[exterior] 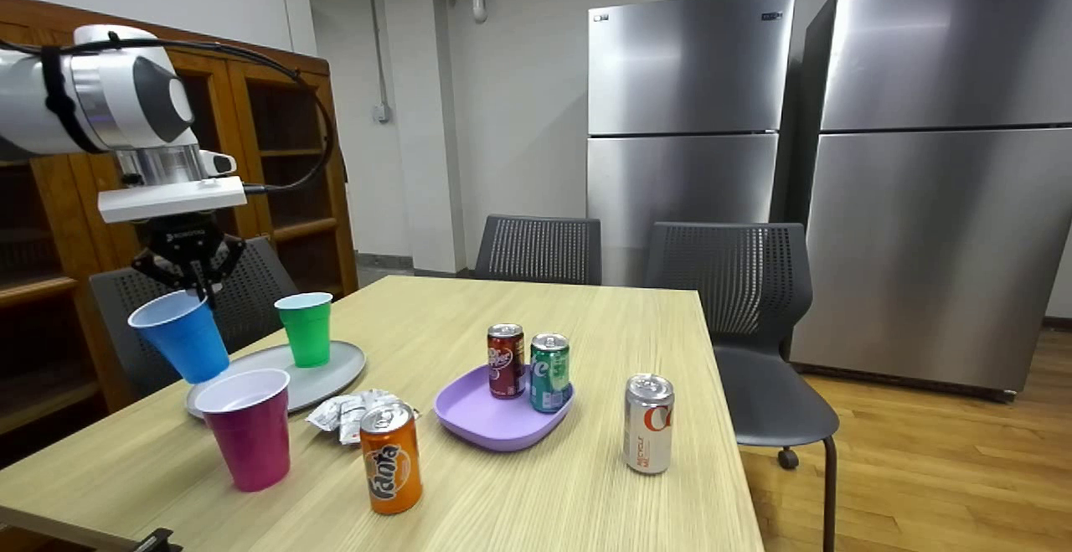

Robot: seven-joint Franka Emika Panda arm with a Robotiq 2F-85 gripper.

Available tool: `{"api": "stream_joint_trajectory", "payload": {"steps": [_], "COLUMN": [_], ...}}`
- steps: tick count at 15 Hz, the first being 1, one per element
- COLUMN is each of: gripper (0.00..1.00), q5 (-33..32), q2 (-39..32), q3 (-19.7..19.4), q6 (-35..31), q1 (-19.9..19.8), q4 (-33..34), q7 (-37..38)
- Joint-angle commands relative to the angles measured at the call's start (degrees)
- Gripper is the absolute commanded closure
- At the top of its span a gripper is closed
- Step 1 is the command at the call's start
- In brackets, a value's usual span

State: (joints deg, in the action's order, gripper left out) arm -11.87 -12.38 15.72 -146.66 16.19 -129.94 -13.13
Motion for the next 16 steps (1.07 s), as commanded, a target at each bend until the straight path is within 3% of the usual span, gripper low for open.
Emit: {"api": "stream_joint_trajectory", "payload": {"steps": [1,16], "gripper": [0.99,0.99], "q5": [2.0,3.0], "q2": [-4.6,-19.9], "q3": [0.1,-0.7], "q6": [4.4,16.0], "q1": [-0.6,0.5], "q4": [7.7,27.2], "q7": [-1.3,-0.2]}}
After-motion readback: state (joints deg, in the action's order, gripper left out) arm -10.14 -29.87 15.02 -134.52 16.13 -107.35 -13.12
